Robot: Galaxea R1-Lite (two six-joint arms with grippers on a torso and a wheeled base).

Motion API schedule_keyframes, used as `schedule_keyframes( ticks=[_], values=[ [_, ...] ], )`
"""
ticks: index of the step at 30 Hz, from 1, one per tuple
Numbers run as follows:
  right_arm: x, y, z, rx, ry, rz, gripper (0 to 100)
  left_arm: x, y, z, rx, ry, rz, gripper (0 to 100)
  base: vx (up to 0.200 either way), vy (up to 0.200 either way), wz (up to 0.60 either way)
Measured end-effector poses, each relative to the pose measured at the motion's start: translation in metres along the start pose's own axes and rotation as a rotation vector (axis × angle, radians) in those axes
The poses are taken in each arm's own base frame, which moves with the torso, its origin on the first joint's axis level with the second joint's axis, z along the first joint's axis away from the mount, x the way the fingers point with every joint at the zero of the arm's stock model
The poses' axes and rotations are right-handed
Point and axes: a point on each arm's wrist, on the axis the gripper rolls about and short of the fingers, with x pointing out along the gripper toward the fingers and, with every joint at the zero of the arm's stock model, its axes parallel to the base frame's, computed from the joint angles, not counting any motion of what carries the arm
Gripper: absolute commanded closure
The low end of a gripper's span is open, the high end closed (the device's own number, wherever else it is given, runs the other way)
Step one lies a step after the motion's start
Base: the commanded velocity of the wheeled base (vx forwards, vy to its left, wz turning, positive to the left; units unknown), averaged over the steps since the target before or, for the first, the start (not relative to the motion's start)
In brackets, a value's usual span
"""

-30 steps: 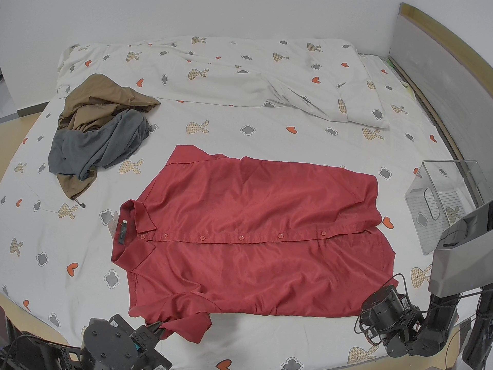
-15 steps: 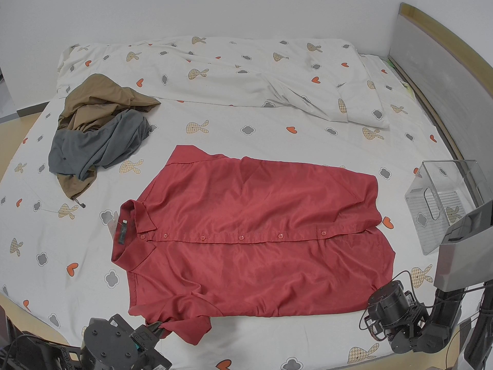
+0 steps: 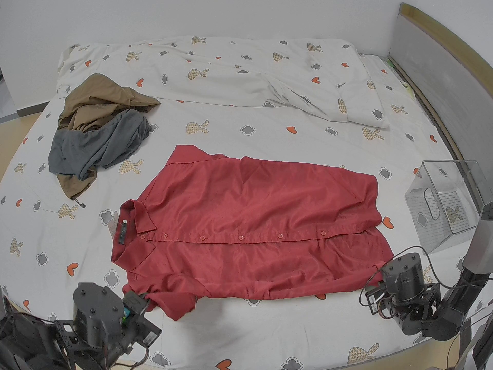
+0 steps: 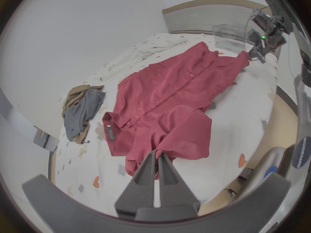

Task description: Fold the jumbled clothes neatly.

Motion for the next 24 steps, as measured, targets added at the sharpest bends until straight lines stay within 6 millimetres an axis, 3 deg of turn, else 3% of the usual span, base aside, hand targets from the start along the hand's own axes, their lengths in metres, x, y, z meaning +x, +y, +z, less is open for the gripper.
schedule_keyframes(
  ticks=[10,24],
  values=[
    [0.009,-0.022,0.036,0.087,-0.107,-0.002,100,0.036,0.024,0.029,-0.044,-0.021,0.08,100,0.0,0.0,0.0],
    [0.033,-0.033,0.057,0.136,-0.133,-0.059,100,0.089,0.025,0.042,-0.065,0.032,0.12,100,0.0,0.0,0.0]
  ],
)
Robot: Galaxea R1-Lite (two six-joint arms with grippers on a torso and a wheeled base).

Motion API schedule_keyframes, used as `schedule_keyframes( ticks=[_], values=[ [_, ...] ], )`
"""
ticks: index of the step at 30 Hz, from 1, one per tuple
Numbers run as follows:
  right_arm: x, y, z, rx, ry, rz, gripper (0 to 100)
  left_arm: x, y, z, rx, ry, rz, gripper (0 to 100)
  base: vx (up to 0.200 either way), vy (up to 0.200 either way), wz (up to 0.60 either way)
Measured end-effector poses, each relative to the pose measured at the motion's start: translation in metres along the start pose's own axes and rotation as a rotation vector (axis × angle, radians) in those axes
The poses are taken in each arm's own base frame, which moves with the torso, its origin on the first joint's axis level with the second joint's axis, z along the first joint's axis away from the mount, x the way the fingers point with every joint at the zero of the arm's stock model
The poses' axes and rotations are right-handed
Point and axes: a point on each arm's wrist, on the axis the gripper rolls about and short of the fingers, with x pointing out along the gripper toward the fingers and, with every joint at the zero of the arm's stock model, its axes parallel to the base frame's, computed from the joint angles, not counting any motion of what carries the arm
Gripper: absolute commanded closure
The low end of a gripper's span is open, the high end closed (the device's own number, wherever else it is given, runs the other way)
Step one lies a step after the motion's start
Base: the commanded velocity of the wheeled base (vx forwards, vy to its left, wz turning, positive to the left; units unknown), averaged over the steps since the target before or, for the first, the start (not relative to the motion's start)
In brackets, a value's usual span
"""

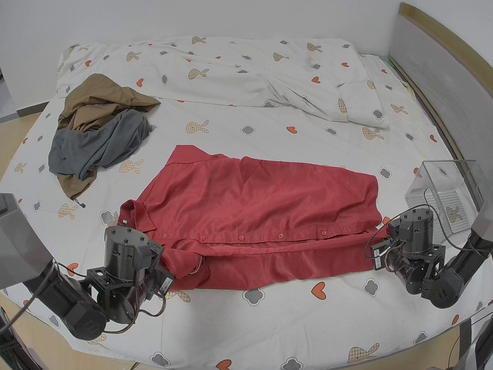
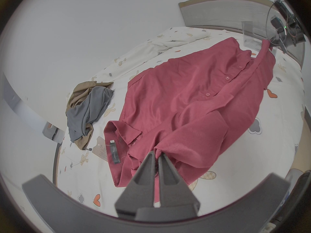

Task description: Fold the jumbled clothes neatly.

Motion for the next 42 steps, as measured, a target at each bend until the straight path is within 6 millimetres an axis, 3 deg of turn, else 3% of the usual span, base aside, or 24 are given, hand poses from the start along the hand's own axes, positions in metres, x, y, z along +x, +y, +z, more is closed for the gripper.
schedule_keyframes(
  ticks=[1,2,8,16,22,29,36,42],
  values=[
    [0.002,0.001,0.0,0.0,0.002,-0.001,100,0.003,0.0,0.0,-0.001,0.004,0.002,100,0.0,0.0,0.0],
    [0.005,0.001,0.0,0.001,0.003,-0.004,0,0.006,0.0,0.0,-0.002,0.007,0.006,0,0.0,0.0,0.0],
    [0.024,0.004,0.007,0.02,-0.003,-0.025,0,0.024,0.0,0.004,-0.02,0.014,0.029,0,0.0,0.0,0.0],
    [0.036,-0.002,0.01,0.046,-0.006,-0.049,0,0.031,0.006,0.004,-0.046,0.01,0.052,0,0.0,0.0,0.0],
    [0.037,-0.01,0.015,0.082,-0.022,-0.049,0,0.029,0.017,0.004,-0.095,-0.005,0.083,0,0.0,0.0,0.0],
    [0.024,-0.019,0.019,0.164,-0.013,0.056,0,0.02,0.027,-0.001,-0.247,0.027,0.071,0,0.0,0.0,0.0],
    [0.0,-0.027,0.026,0.297,0.096,0.35,0,0.004,0.034,-0.007,-0.383,0.16,-0.212,0,0.0,0.0,0.0],
    [-0.015,-0.042,0.041,0.404,0.096,0.505,0,-0.011,0.057,-0.001,-0.563,0.215,-0.545,0,0.0,0.0,0.0]
  ],
)
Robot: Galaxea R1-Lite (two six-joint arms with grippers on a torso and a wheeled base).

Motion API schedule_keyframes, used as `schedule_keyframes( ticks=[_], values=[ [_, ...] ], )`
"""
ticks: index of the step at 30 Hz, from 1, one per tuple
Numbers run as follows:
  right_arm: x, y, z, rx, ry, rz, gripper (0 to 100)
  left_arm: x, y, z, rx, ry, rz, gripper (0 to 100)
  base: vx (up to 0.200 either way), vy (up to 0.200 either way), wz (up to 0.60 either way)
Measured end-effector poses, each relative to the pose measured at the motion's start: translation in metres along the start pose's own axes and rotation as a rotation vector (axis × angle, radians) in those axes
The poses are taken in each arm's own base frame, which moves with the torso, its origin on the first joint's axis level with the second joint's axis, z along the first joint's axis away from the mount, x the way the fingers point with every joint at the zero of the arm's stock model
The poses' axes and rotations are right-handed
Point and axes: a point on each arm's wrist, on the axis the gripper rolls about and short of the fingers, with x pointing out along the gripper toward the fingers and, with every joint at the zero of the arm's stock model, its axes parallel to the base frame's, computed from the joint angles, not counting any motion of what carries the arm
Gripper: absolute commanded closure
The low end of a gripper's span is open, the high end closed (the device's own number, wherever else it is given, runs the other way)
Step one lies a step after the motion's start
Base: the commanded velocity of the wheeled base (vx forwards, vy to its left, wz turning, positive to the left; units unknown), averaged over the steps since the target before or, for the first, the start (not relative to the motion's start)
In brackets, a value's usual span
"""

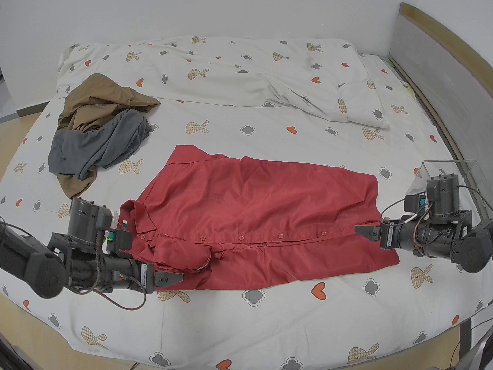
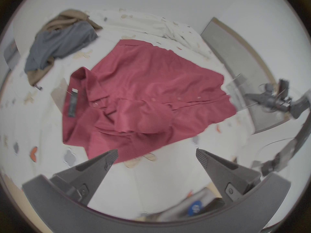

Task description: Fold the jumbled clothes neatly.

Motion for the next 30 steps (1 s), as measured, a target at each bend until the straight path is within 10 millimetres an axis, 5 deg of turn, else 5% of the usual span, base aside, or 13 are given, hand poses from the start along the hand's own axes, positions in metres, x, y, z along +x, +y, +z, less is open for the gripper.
schedule_keyframes(
  ticks=[8,15,21,30],
  values=[
    [-0.02,-0.003,0.015,0.092,0.011,0.133,0,-0.044,0.021,0.008,-0.204,0.06,-0.389,0,0.0,0.0,0.0],
    [-0.03,-0.005,0.022,0.123,-0.002,0.172,0,-0.061,0.027,0.006,-0.186,0.025,-0.455,0,0.0,0.0,0.0],
    [-0.034,-0.005,0.024,0.145,0.0,0.189,0,-0.041,0.037,0.004,-0.151,0.029,-0.317,0,0.0,0.0,0.0],
    [-0.038,-0.004,0.023,0.161,0.005,0.203,0,0.028,0.061,0.01,-0.088,-0.031,-0.262,0,0.0,0.0,0.0]
  ],
)
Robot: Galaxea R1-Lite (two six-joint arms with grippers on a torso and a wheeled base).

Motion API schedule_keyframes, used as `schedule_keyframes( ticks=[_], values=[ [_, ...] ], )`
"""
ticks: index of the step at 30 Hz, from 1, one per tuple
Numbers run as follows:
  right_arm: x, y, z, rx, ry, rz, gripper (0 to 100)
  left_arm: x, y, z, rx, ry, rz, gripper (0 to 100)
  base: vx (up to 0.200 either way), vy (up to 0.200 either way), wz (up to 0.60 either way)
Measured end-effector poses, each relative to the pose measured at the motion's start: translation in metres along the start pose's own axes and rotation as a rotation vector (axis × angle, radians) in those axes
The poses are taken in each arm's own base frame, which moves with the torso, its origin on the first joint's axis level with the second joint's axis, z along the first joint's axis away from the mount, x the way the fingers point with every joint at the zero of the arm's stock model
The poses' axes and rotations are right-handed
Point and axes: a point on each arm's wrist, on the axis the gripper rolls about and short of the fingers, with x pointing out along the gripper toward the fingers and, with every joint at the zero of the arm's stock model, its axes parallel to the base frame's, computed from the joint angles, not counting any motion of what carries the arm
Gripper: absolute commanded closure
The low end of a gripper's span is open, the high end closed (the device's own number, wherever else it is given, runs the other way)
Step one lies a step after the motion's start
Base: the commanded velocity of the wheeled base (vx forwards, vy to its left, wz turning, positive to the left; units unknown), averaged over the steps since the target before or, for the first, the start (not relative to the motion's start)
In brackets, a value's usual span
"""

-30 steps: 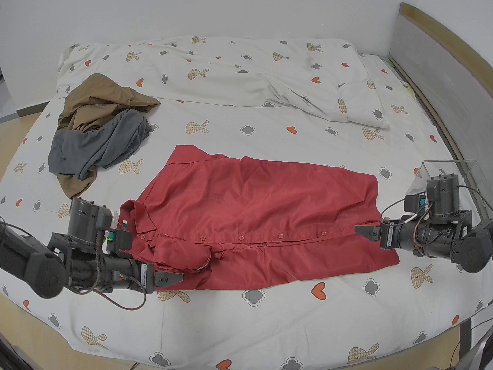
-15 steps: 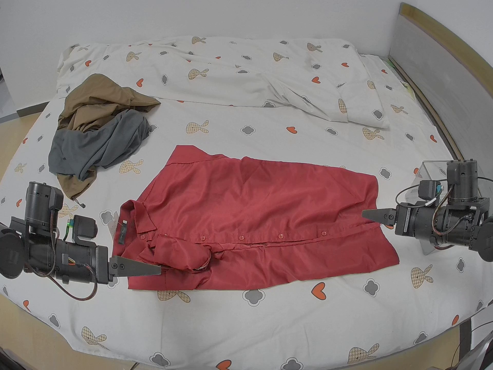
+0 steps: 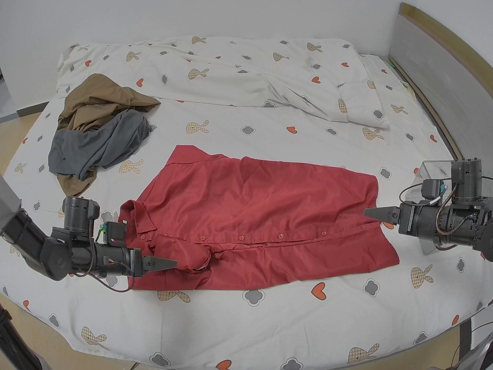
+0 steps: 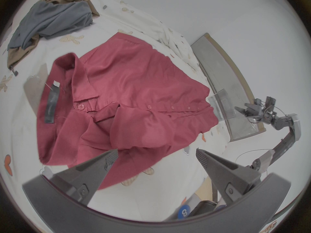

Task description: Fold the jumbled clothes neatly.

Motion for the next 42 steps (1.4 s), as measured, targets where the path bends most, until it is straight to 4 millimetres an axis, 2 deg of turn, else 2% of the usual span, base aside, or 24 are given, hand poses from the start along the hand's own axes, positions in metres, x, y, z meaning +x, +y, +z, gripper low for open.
schedule_keyframes(
  ticks=[5,12,18,29,37,42],
  values=[
    [-0.002,0.001,0.0,0.0,-0.003,0.006,0,0.026,0.017,-0.001,-0.011,0.025,0.011,0,0.0,0.0,0.0],
    [-0.006,0.007,0.0,-0.01,-0.013,0.022,0,0.042,0.027,0.006,-0.01,0.025,0.011,0,0.0,0.0,0.0],
    [-0.011,0.01,0.002,-0.017,-0.027,0.032,0,0.043,0.026,0.013,0.004,0.006,0.008,0,0.0,0.0,0.0],
    [-0.013,0.011,0.001,-0.02,-0.031,0.035,0,0.03,0.027,0.02,0.015,-0.036,0.032,0,0.0,0.0,0.0],
    [-0.013,0.011,0.001,-0.021,-0.029,0.037,0,0.031,0.03,0.025,0.022,-0.054,0.059,0,0.0,0.0,0.0],
    [-0.013,0.011,0.001,-0.021,-0.028,0.037,0,0.04,0.031,0.032,0.035,-0.059,0.053,0,0.0,0.0,0.0]
  ],
)
